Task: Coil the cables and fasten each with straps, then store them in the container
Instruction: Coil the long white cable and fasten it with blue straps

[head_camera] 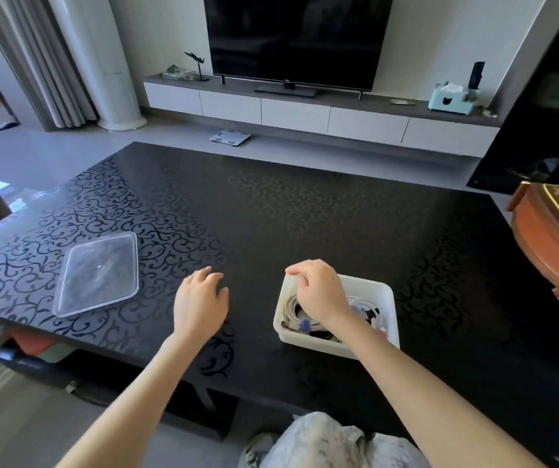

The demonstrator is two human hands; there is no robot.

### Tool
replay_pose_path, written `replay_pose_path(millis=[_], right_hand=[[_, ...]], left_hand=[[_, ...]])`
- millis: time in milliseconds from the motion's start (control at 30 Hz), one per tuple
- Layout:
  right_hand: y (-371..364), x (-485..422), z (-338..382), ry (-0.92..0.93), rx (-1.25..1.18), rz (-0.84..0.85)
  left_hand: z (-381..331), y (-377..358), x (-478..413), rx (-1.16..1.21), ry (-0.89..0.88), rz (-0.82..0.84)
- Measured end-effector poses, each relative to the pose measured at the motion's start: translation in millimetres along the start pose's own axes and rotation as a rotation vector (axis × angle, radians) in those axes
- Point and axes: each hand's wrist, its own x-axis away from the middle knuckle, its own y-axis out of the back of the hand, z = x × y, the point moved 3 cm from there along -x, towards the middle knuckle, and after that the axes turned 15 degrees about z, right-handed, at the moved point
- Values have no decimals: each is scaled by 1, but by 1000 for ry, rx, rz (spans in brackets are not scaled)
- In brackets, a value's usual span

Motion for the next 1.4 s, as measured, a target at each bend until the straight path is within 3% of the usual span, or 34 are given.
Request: replay_pose_path(millis=[133,267,400,600,700,800,967,1067,1133,1200,1267,1400], right_hand=[[-31,-14,32,83,0,59],[-57,-21,54,134,13,135],[-69,-22,68,150,12,198],[-64,-8,67,104,11,215],[-55,3,58,68,1,198],[-47,17,50,46,-16,178],[-27,38,40,4,-89,134],[-10,51,28,-20,-208,17],[7,63,14,-67,-299,-88],[26,72,-3,-135,-375,-155],[46,82,-18,-189,-410,-169],[90,106,-34,-189,-689,-215]], left_hand=[[97,18,-25,-378,330,192],[165,24,-35,-410,435,346],[152,13,-6,-332,199,278],[105,0,46,-540,-115,582],[100,4,60,-627,-381,498],[97,8,64,-644,-520,418],[68,51,65,-402,-588,143],[26,95,61,-227,-389,-105],[-3,118,59,12,-252,-274],[-27,132,56,451,-186,-248],[-53,134,52,870,-163,-110],[-110,102,33,1131,-73,115]])
